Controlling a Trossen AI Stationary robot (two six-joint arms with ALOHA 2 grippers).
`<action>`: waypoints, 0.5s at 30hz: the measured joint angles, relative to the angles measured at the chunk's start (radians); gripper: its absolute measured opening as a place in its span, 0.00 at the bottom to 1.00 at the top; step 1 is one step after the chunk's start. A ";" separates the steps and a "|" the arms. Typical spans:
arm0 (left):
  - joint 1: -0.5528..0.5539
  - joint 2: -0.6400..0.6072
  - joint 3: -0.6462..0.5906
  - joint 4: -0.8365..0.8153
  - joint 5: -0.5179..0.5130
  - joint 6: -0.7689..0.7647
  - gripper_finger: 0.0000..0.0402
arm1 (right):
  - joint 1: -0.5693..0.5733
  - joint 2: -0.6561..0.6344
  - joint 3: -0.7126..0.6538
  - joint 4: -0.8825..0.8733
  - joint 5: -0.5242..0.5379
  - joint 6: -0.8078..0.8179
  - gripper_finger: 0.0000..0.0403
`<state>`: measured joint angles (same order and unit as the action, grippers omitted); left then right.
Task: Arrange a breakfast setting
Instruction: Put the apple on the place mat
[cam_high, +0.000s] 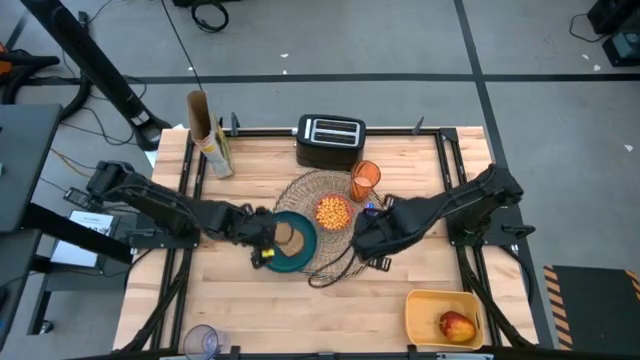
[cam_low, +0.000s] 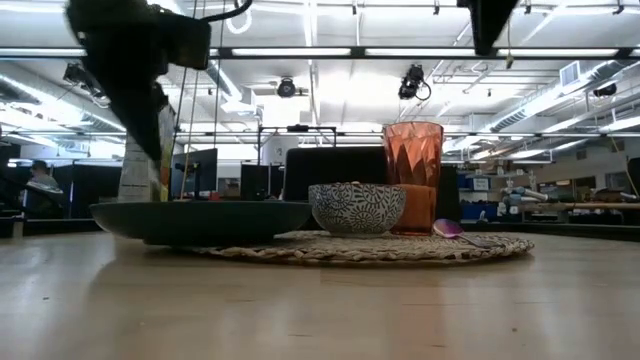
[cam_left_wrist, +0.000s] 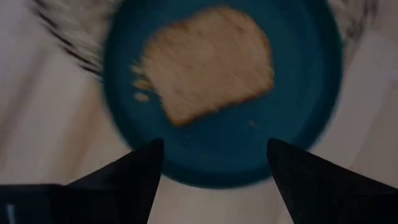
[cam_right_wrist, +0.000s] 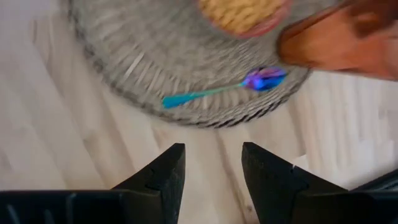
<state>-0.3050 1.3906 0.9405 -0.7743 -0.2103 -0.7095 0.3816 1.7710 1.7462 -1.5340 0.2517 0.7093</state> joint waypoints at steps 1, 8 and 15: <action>0.022 -0.017 0.000 -0.005 -0.014 0.013 0.74 | -0.003 -0.015 0.000 -0.003 0.017 0.017 0.41; 0.231 -0.064 0.000 0.113 -0.025 0.119 0.74 | 0.020 -0.117 -0.064 0.010 0.018 0.185 0.45; 0.256 -0.061 -0.001 0.289 -0.014 0.196 0.74 | 0.188 -0.138 -0.215 0.084 -0.380 0.205 0.61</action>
<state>-0.0489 1.3293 0.9398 -0.4848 -0.2240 -0.5132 0.5698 1.6328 1.5314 -1.4498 -0.1281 0.9147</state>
